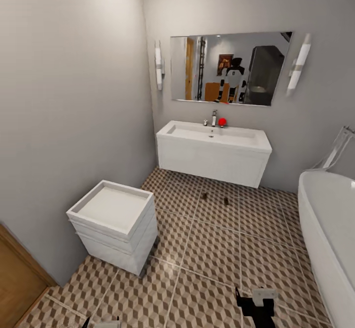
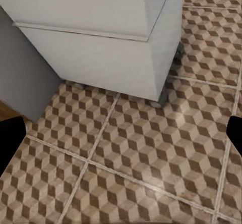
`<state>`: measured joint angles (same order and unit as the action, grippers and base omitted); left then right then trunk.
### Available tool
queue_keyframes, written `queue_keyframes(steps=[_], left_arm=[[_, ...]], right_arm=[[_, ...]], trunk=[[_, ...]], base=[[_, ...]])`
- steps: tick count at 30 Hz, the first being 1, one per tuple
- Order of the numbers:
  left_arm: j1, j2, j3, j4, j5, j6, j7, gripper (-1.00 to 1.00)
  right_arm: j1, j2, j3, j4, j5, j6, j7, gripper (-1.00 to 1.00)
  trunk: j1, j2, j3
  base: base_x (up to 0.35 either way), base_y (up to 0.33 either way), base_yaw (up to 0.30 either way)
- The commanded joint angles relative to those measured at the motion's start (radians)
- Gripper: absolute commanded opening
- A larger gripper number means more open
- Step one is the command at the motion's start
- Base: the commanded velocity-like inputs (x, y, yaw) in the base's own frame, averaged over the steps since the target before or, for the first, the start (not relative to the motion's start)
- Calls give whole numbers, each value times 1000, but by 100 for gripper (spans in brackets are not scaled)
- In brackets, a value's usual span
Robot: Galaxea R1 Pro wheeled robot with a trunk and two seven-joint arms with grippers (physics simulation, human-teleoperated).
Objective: Take the four mousetraps from the cabinet in the bathroom and place them on the bathroom floor. Make sure all four end up on the same floor surface, and ensure that at least two of them are either under or directly next to the same bathroom sink.
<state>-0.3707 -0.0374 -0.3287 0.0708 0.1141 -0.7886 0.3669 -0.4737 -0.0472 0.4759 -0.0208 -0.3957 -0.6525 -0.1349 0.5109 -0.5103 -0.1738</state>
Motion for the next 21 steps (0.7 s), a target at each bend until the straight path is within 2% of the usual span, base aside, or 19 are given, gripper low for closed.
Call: queue_keyframes(steps=[1,21], left_arm=[[-2,-1,-9,4,10,-6,0,100],[-2,-1,-9,4,10,-6,0,100]], right_arm=[[0,0,9,-1,-3,-1,-6,100],[0,0,9,-1,-3,-1,-6,100]], trunk=[[0,-2,-2],[0,-2,-2]], base=[[0,0,290],[0,0,290]])
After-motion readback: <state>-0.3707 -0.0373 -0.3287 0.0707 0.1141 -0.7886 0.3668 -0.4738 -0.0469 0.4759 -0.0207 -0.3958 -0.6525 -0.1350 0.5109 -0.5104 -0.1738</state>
